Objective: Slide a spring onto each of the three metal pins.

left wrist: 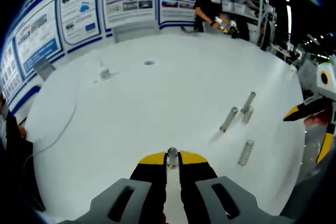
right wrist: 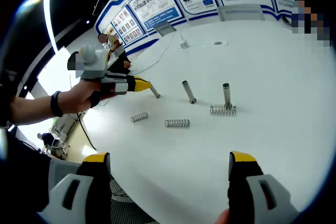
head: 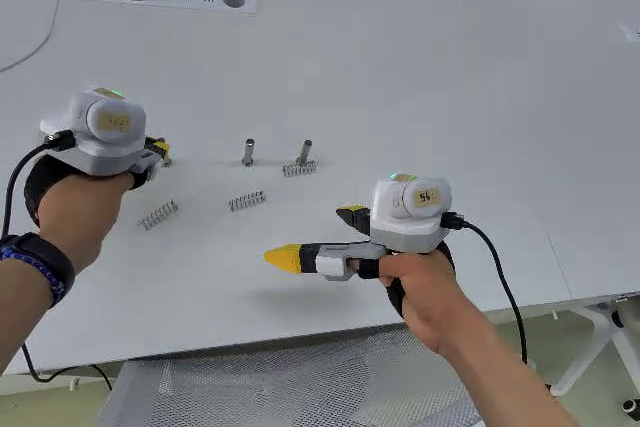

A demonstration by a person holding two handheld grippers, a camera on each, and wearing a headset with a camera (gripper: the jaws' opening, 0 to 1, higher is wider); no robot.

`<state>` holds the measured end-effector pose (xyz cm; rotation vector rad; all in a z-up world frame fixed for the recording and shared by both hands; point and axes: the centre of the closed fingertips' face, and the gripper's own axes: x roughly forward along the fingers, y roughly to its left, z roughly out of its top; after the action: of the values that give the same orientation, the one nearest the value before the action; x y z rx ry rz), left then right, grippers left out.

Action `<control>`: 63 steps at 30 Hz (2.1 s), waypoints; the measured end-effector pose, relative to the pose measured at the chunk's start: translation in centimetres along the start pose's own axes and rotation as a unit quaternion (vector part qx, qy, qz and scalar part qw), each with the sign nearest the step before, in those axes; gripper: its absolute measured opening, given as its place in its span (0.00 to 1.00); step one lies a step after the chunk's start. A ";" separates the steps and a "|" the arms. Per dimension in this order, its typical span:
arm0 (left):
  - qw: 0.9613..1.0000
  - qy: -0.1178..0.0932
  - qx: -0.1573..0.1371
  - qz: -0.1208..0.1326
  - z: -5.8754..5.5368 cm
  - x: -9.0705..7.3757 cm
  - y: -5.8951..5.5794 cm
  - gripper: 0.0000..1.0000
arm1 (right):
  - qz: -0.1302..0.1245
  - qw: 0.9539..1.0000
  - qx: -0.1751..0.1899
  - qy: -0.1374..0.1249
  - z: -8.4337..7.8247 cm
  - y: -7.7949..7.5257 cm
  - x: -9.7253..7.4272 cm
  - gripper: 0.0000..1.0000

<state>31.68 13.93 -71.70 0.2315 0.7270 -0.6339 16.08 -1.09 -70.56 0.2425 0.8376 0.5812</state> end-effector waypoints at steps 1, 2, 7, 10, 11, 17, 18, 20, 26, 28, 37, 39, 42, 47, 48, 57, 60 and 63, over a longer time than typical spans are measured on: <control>1.000 0.000 0.000 0.001 0.0 -0.1 0.0 0.08 | 0.000 1.000 0.000 0.000 0.0 0.0 0.0 0.95; 1.000 -0.001 0.001 0.001 0.0 -0.1 -0.1 0.08 | 0.000 1.000 0.000 0.000 0.0 0.0 0.0 0.95; 1.000 -0.002 0.006 0.004 0.1 -0.2 -0.1 0.08 | 0.000 1.000 -0.001 0.001 -0.1 -0.1 0.0 0.95; 1.000 -0.003 0.010 0.005 0.0 -0.1 -0.1 0.08 | 0.000 1.000 -0.001 0.001 -0.1 -0.1 0.0 0.95; 1.000 -0.003 0.010 0.005 0.0 -0.1 -0.1 0.08 | -0.001 1.000 -0.001 0.001 -0.1 -0.1 0.0 0.95; 1.000 -0.002 0.010 0.005 0.0 -0.1 -0.1 0.08 | 0.001 1.000 -0.001 0.002 -0.2 -0.1 0.1 0.95; 1.000 -0.002 0.012 0.004 0.1 -0.2 -0.1 0.08 | 0.000 1.000 -0.002 0.002 -0.2 -0.2 0.1 0.95; 1.000 -0.003 0.012 0.004 0.1 -0.2 -0.1 0.08 | 0.000 1.000 -0.002 0.004 -0.3 -0.2 0.0 0.95; 1.000 -0.003 0.009 0.004 0.0 -0.2 -0.1 0.08 | 0.000 1.000 -0.001 0.002 -0.2 -0.2 0.0 0.95; 1.000 -0.002 0.010 0.003 0.0 -0.1 -0.1 0.08 | 0.000 1.000 -0.002 0.002 -0.2 -0.2 0.1 0.95; 1.000 -0.001 0.009 0.002 -0.2 0.0 -0.1 0.09 | -0.001 1.000 -0.001 0.002 -0.2 -0.2 0.0 0.95; 1.000 0.001 0.005 0.000 -0.4 0.1 -0.1 0.11 | -0.001 1.000 -0.001 0.003 -0.3 -0.2 0.0 0.95; 1.000 0.002 -0.001 -0.001 -0.4 0.2 -0.1 0.11 | -0.001 1.000 -0.001 0.004 -0.4 -0.2 0.0 0.95; 1.000 -0.002 -0.011 -0.003 -0.5 0.5 0.0 0.12 | -0.001 1.000 0.001 0.004 -0.4 -0.2 0.0 0.95; 1.000 -0.001 -0.012 -0.003 -0.5 0.6 0.1 0.12 | -0.001 1.000 0.001 0.005 -0.5 -0.3 0.0 0.95; 1.000 -0.011 -0.020 -0.004 -0.4 0.9 0.1 0.09 | -0.002 1.000 0.002 0.005 -0.5 -0.4 -0.1 0.94; 1.000 -0.014 -0.020 0.000 -0.3 1.0 0.1 0.09 | -0.004 1.000 0.003 0.002 -0.4 -0.5 -0.1 0.94; 1.000 -0.014 -0.018 0.001 -0.3 1.0 0.1 0.08 | -0.005 1.000 0.004 0.002 -0.5 -0.6 -0.1 0.94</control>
<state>32.13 13.71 -72.59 0.1904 0.7100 -0.6199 15.90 -1.62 -71.04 0.2447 0.8439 0.5684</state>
